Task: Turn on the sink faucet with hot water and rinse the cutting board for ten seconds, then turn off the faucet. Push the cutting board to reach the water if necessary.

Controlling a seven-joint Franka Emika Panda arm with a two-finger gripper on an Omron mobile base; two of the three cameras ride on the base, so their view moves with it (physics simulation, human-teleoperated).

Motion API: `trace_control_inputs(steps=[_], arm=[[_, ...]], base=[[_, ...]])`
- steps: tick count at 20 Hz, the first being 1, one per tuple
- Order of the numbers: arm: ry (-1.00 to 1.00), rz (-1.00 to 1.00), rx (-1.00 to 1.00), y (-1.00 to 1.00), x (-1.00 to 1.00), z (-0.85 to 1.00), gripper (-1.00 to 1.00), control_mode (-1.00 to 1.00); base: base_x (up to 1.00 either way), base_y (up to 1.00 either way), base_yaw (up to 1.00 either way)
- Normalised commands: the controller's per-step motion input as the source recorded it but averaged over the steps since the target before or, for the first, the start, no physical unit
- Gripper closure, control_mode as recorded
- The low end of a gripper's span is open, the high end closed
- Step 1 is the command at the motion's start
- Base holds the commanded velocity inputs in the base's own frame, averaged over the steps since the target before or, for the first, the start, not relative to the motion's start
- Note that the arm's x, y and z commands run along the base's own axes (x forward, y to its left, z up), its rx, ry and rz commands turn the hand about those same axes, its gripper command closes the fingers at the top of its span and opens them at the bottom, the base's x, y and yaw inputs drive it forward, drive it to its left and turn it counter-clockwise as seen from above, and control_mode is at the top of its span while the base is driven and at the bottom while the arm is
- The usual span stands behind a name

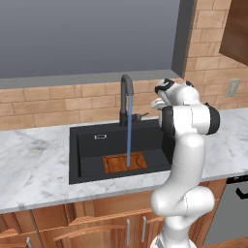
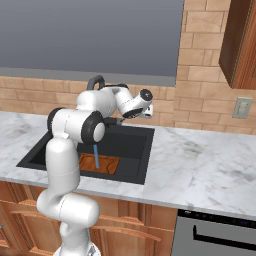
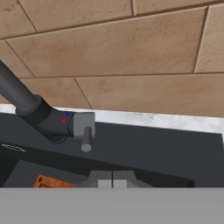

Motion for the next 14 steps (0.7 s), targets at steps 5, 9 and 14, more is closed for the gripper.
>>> trace_control_inputs(steps=[5,9,14], arm=[[0.0,0.0,0.0,0.0,0.0,0.0,1.0,-1.0],[0.0,0.0,0.0,0.0,0.0,0.0,1.0,-1.0],[0.0,0.0,0.0,0.0,0.0,0.0,1.0,-1.0]], base=[[0.0,0.0,0.0],[0.0,0.0,0.0],[0.0,0.0,0.0]])
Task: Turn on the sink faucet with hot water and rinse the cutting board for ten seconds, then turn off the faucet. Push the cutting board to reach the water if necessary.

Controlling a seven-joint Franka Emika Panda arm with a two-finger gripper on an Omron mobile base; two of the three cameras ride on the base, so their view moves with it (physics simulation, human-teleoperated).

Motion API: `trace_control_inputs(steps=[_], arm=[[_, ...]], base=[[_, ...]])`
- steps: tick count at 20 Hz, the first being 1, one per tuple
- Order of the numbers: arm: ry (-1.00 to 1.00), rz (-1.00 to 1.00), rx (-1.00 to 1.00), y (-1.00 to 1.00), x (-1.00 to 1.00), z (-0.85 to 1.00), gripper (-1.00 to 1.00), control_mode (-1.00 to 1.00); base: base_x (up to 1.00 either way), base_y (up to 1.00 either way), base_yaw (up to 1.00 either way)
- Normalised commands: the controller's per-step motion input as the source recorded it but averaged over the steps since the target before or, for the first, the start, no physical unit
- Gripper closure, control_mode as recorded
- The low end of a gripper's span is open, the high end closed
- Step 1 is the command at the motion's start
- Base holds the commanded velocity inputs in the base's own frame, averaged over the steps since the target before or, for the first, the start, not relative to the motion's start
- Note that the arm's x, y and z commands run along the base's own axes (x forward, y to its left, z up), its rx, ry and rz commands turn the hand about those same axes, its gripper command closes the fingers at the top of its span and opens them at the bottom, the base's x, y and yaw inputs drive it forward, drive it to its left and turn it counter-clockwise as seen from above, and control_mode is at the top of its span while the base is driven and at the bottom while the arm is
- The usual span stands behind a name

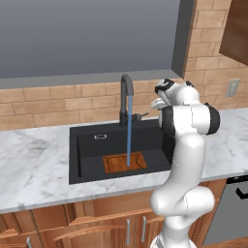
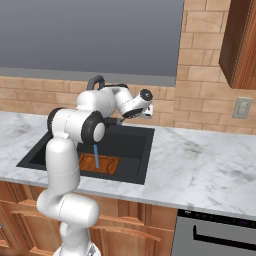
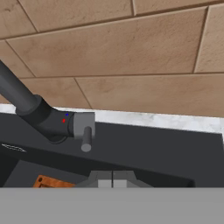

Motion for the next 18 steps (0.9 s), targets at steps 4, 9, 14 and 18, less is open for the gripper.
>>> trace_control_inputs(steps=[4,9,14,18], arm=[[0.0,0.0,0.0,0.0,0.0,0.0,1.0,-1.0],[0.0,0.0,0.0,0.0,0.0,0.0,1.0,-1.0],[0.0,0.0,0.0,0.0,0.0,0.0,1.0,-1.0],[0.0,0.0,0.0,0.0,0.0,0.0,1.0,-1.0]], base=[[0.0,0.0,0.0],[0.0,0.0,0.0],[0.0,0.0,0.0],[0.0,0.0,0.0]])
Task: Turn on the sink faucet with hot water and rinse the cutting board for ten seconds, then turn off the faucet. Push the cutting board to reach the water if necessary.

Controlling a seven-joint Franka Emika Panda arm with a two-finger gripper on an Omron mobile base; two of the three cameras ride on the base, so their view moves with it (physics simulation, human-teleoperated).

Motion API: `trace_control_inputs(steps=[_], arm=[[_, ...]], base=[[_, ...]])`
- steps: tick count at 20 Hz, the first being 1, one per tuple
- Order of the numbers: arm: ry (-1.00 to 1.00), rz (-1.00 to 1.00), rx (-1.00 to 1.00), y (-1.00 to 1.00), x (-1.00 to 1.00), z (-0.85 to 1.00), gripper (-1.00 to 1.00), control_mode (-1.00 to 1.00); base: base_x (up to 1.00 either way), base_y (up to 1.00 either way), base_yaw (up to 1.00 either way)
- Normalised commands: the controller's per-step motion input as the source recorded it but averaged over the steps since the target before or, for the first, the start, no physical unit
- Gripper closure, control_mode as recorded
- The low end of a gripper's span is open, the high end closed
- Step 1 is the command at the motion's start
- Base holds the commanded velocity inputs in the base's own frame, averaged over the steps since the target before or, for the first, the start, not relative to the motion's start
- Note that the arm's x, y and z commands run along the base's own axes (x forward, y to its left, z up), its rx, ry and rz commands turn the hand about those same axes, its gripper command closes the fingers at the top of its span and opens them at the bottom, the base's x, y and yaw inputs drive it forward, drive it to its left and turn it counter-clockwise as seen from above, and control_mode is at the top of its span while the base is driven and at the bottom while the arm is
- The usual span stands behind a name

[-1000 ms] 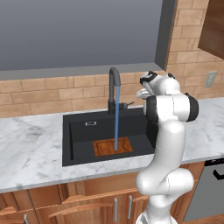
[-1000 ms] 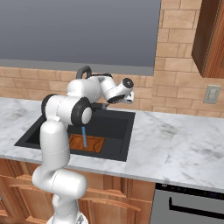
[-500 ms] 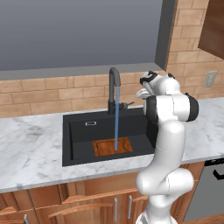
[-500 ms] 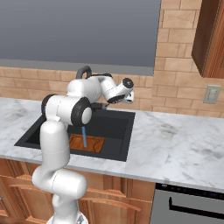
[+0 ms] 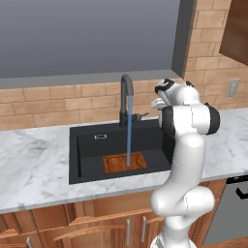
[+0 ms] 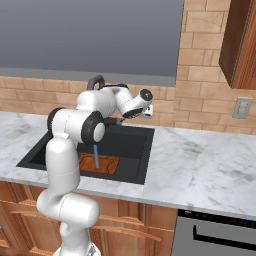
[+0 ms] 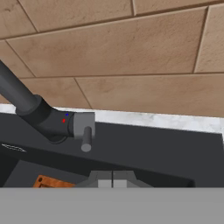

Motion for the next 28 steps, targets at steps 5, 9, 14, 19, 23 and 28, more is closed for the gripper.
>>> trace_control_inputs(steps=[5,9,14,19,23,28], arm=[[0.0,0.0,0.0,0.0,0.0,0.0,1.0,-1.0],[0.0,0.0,0.0,0.0,0.0,0.0,1.0,-1.0],[0.0,0.0,0.0,0.0,0.0,0.0,1.0,-1.0],[0.0,0.0,0.0,0.0,0.0,0.0,1.0,-1.0],[0.0,0.0,0.0,0.0,0.0,0.0,1.0,-1.0],[0.0,0.0,0.0,0.0,0.0,0.0,1.0,-1.0]], base=[[0.0,0.0,0.0],[0.0,0.0,0.0],[0.0,0.0,0.0],[0.0,0.0,0.0],[0.0,0.0,0.0],[0.0,0.0,0.0]])
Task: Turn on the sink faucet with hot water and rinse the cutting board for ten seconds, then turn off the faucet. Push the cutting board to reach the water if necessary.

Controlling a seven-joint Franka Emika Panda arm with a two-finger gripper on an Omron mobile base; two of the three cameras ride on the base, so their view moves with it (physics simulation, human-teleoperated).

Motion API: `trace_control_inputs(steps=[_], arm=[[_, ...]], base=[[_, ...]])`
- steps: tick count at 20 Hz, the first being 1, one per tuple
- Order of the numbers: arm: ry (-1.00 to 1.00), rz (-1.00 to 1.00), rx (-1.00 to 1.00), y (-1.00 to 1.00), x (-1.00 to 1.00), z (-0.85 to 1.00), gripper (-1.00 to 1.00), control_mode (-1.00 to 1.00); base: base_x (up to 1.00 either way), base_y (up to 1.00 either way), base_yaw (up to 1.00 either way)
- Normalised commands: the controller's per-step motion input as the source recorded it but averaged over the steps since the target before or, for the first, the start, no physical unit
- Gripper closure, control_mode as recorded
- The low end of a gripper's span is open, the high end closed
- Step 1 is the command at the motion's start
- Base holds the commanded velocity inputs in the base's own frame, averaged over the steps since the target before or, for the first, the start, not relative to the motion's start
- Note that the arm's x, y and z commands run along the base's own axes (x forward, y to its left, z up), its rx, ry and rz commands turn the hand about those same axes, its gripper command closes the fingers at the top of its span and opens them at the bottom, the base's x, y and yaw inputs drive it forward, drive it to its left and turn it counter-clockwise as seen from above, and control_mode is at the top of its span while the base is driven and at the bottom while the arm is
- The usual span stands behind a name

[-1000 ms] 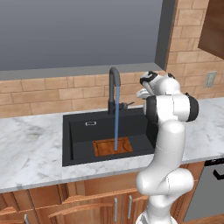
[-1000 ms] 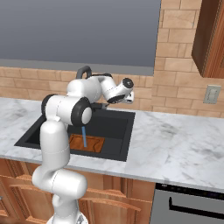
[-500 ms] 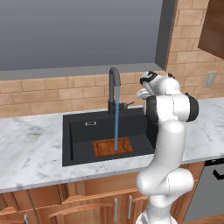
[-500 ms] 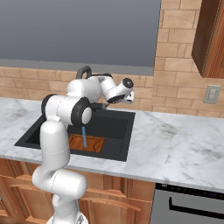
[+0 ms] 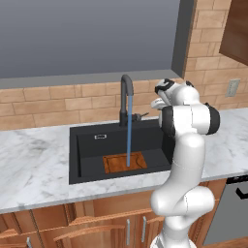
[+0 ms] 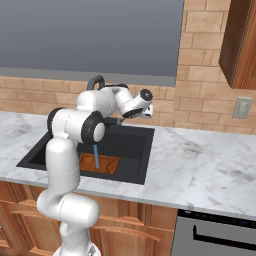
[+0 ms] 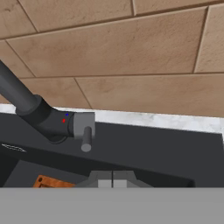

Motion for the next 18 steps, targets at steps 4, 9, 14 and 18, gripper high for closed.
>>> trace_control_inputs(steps=[4,9,14,18], arm=[[0.0,0.0,0.0,0.0,0.0,0.0,1.0,-1.0],[0.0,0.0,0.0,0.0,0.0,0.0,1.0,-1.0],[0.0,0.0,0.0,0.0,0.0,0.0,1.0,-1.0],[0.0,0.0,0.0,0.0,0.0,0.0,1.0,-1.0]], base=[[0.0,0.0,0.0],[0.0,0.0,0.0],[0.0,0.0,0.0],[0.0,0.0,0.0]])
